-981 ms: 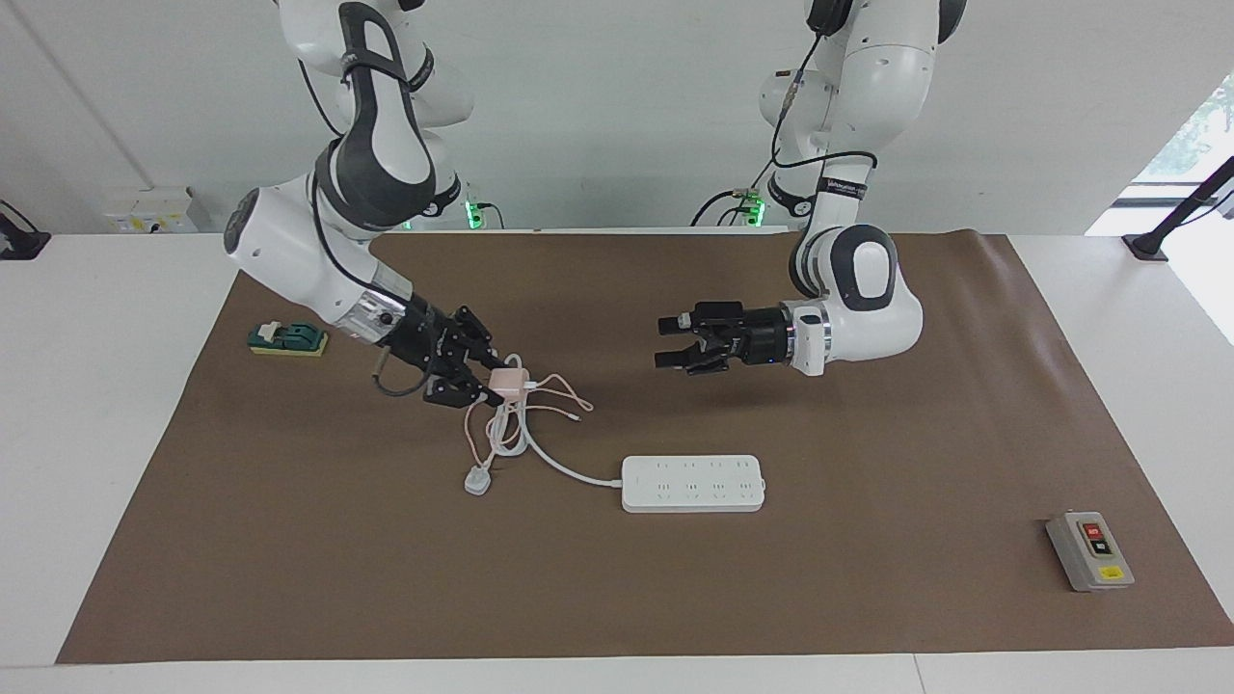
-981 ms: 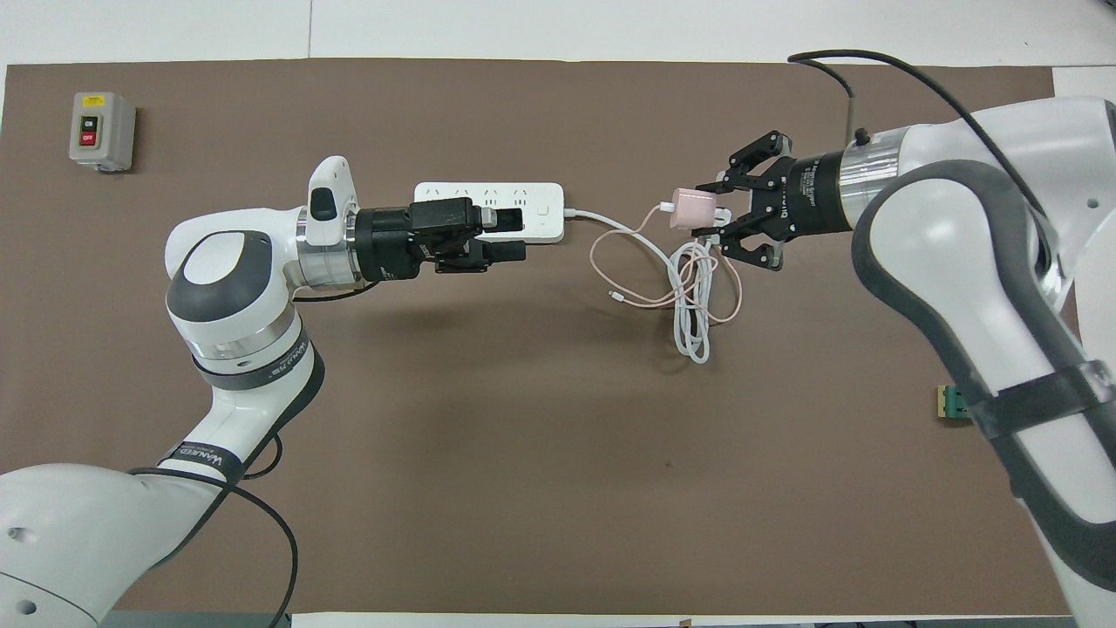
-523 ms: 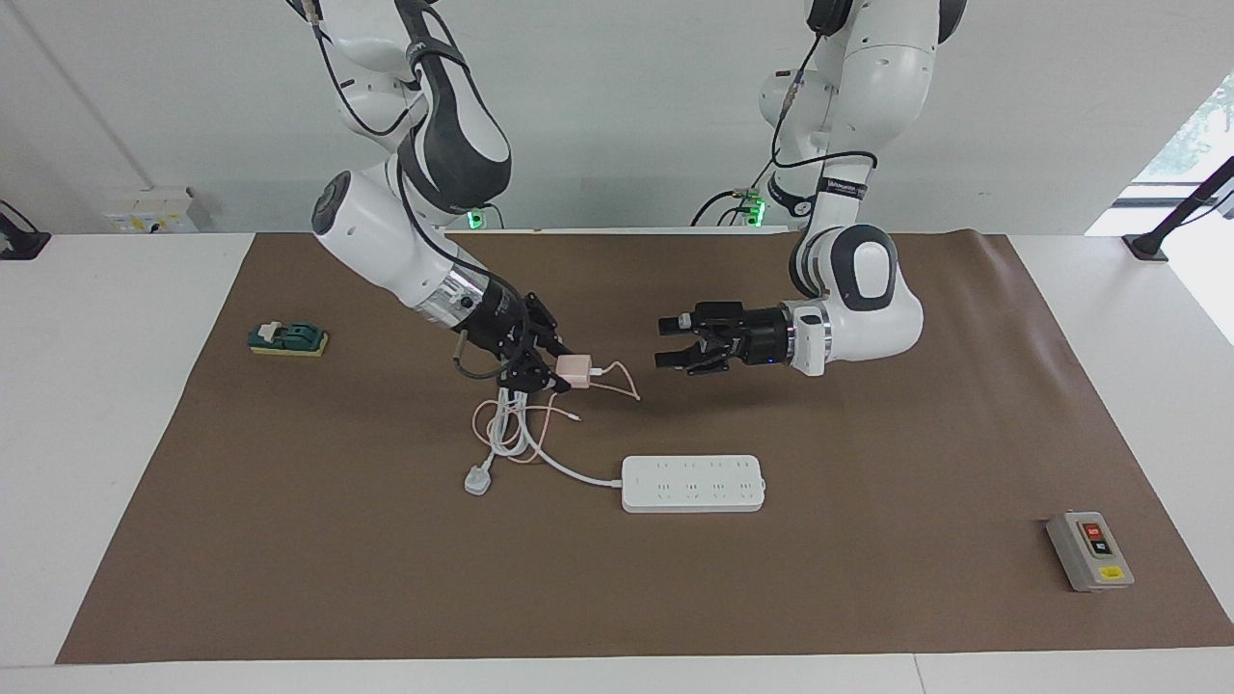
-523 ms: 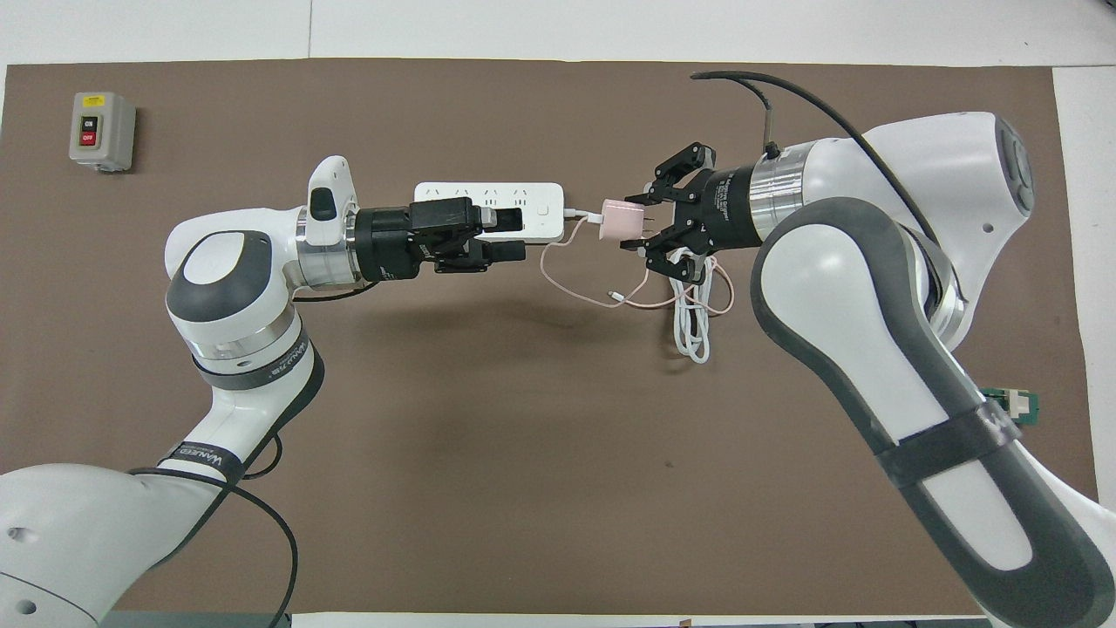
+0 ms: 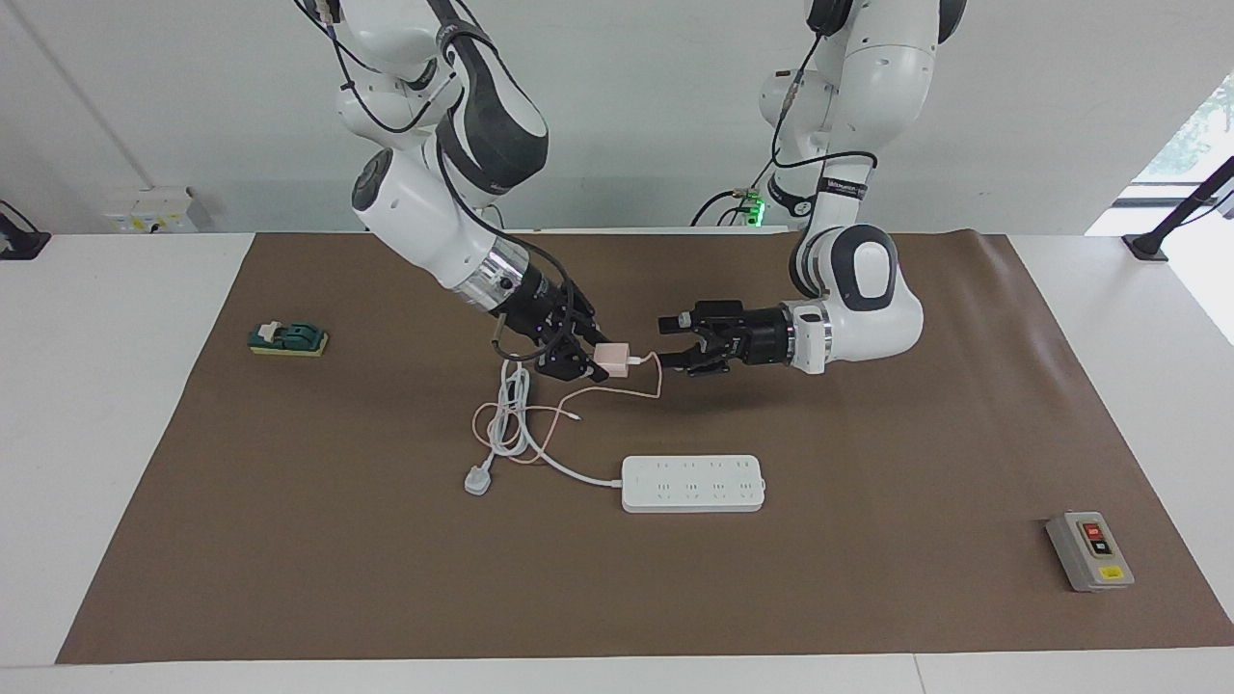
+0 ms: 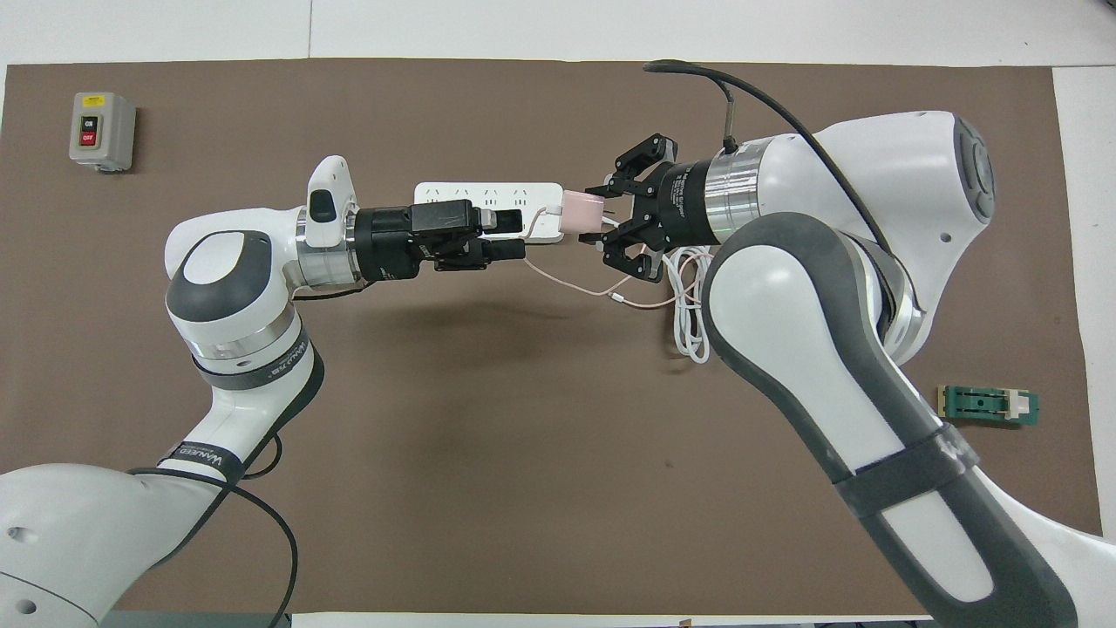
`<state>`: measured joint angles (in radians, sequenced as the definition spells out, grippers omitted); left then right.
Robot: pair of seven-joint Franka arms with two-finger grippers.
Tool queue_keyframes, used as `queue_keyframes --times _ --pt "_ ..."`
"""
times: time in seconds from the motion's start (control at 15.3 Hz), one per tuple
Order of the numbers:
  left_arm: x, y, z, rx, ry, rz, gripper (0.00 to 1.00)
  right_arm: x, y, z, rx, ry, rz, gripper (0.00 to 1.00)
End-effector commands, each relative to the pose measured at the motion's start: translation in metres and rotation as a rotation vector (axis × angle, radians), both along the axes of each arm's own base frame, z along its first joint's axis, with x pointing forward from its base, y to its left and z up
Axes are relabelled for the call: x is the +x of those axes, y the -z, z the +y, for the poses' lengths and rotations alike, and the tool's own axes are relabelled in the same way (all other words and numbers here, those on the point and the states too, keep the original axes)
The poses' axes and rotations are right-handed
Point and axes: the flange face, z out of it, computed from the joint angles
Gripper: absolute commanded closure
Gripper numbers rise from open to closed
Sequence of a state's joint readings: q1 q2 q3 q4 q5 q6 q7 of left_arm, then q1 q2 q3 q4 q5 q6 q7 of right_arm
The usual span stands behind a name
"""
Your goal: Plug charger into power strip
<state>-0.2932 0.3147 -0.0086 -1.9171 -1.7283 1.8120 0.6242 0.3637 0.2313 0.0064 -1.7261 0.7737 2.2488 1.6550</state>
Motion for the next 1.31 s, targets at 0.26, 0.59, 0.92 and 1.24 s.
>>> queue_keyframes --times 0.26,0.59,0.92,1.24 --pt "0.001 0.004 -0.002 -0.005 -0.016 -0.016 0.0 -0.001 -0.005 0.029 0.013 0.02 -0.019 0.87" --pt "0.001 0.005 -0.002 -0.002 -0.02 -0.019 0.0 -0.018 0.007 0.052 -0.001 -0.019 -0.002 0.87" --pt "0.0 0.006 -0.003 0.0 -0.022 -0.016 0.0 -0.027 0.014 0.059 -0.014 -0.04 0.009 0.87" --pt "0.001 0.008 0.001 -0.002 -0.033 -0.012 0.0 -0.027 0.015 0.058 -0.015 -0.039 0.009 0.87"
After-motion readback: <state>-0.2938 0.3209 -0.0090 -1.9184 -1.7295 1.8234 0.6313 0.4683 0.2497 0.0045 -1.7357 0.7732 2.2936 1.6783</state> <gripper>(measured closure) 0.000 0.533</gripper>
